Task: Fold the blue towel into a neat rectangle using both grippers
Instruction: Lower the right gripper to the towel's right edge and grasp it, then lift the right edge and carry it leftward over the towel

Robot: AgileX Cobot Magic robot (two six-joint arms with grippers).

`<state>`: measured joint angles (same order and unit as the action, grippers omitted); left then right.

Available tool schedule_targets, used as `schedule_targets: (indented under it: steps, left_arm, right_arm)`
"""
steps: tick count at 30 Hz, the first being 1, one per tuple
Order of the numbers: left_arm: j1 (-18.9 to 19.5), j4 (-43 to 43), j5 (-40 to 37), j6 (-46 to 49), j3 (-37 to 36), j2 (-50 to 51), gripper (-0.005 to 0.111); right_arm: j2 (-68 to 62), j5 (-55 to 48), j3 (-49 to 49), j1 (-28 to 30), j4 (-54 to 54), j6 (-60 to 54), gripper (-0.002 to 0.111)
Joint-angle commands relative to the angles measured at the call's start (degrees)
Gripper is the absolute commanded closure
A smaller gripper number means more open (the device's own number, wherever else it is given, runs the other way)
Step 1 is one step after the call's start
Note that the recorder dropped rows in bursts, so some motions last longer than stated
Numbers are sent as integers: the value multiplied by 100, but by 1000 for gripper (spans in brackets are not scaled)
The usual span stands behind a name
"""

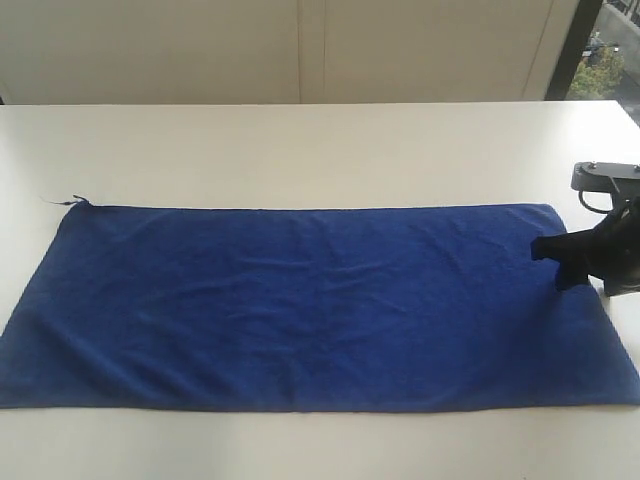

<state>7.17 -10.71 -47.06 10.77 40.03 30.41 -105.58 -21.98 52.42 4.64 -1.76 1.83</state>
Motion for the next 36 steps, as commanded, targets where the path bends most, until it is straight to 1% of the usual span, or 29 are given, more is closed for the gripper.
schedule_targets:
  steps: [1,6,11,16,19,21,23,28,31,36]
  left_arm:
    - [15,-32,-54,-51,-26,-42,107]
    - [15,-32,-54,-51,-26,-42,107]
    - [15,-32,-54,-51,-26,-42,107]
    - [15,-32,-54,-51,-26,-42,107]
    - [15,-32,-54,-51,-26,-42,107]
    - [15,-32,-54,-51,-26,-42,107]
    - [15,-32,-54,-51,-26,-42,107]
    - [15,-32,-54,-51,-26,-42,107]
    - [15,-32,-54,-51,-26,-42,107]
    - [15,-32,-54,-51,-26,-42,107]
  right_arm:
    - [-150,-67,16,41,-180,-76,55]
    - [-150,-146,16,41,-291,-90,57]
    - [-150,-345,16,-90,-291,-299,65]
    - [-150,-500,16,-159,-291,-325,78]
    - [-150,-512,16,-159,-266,-334,91]
    - [-150,-467,16,-159,-255,-334,103]
    - [-150,-413,16,-159,-212,-334,108]
    - [-150,-419,203,-102,58,-308,108]
    - [-150,-663,442,72,323,-273,108]
    - [-150,-811,695,428,993,234,108]
